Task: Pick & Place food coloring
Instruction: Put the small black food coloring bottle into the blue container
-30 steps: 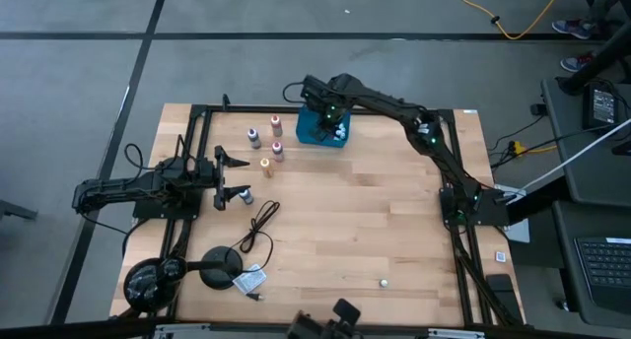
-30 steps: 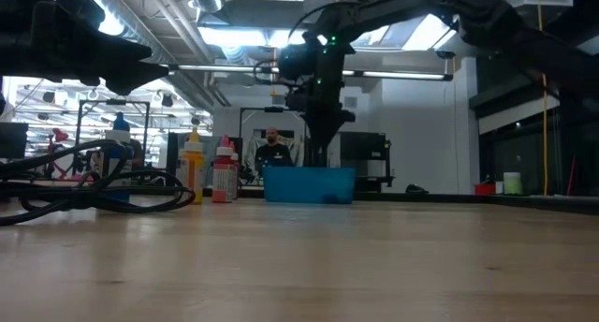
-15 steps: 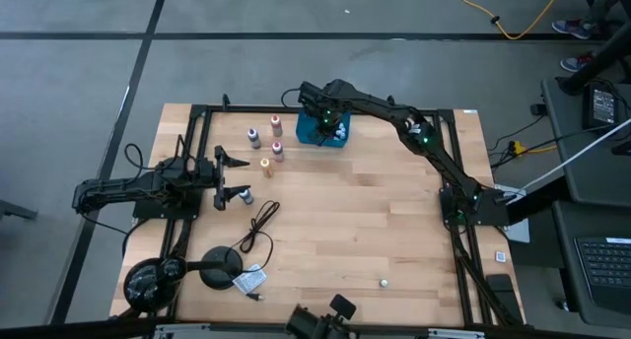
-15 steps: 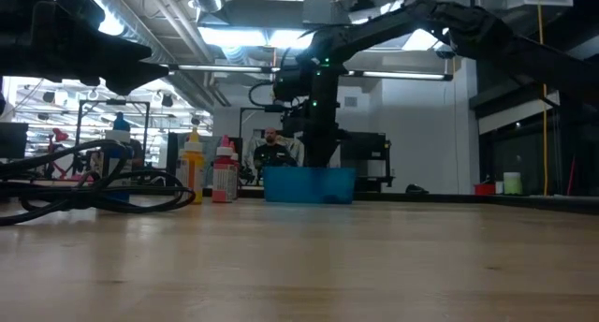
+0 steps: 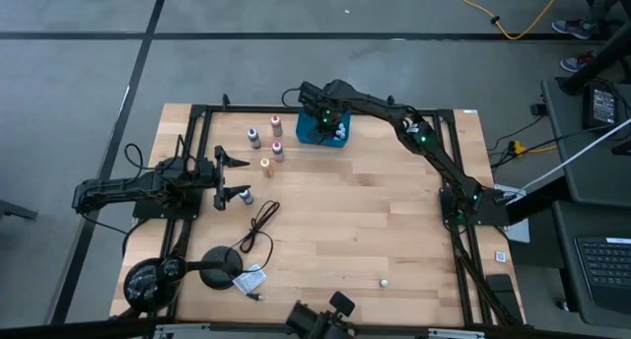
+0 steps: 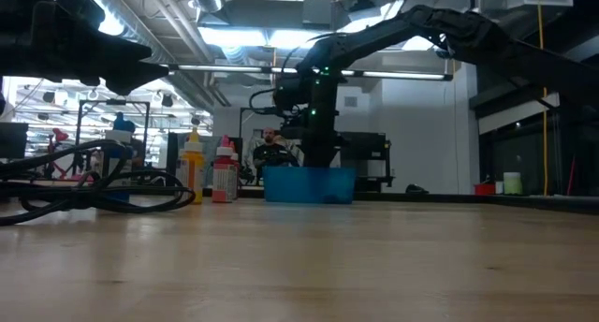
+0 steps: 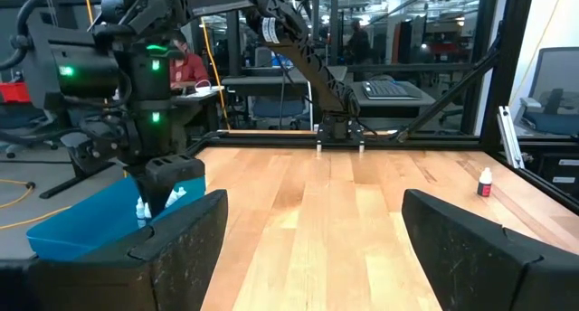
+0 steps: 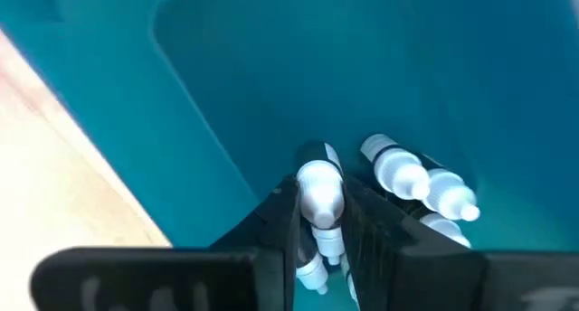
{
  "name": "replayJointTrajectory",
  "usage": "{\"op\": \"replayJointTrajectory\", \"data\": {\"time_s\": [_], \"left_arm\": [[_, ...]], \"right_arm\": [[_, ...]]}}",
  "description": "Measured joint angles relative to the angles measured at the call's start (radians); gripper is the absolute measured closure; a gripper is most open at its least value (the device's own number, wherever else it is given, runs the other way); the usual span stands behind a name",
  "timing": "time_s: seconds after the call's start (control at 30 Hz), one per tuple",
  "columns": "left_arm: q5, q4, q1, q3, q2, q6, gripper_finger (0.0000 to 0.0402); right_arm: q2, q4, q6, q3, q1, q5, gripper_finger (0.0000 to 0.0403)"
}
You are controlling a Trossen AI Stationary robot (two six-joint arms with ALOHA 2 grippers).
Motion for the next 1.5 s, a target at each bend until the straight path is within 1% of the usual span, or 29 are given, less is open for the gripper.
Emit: {"op": "replayJointTrajectory", "data": {"time_s": [0.57,0.67,0.83,0.93,1.5], "left_arm": [[0.0,0.0,0.0,0.0,0.0,0.0,0.0074],[0.0,0.0,0.0,0.0,0.0,0.0,0.0074],[0.0,0.0,0.0,0.0,0.0,0.0,0.0073],[0.0,0.0,0.0,0.0,0.0,0.0,0.0074],[0.0,0.0,0.0,0.0,0.0,0.0,0.0074]], "right_arm": [[0.01,0.006,0.007,-0.002,0.0,0.0,0.0328],[0.01,0.004,0.01,-0.002,0.0,0.0,0.0316],[0.01,0.004,0.011,-0.002,0.0,0.0,0.0284],[0.01,0.004,0.011,-0.002,-0.001,0.0,0.0273],[0.01,-0.014,0.008,0.001,-0.002,0.0,0.0269]]}}
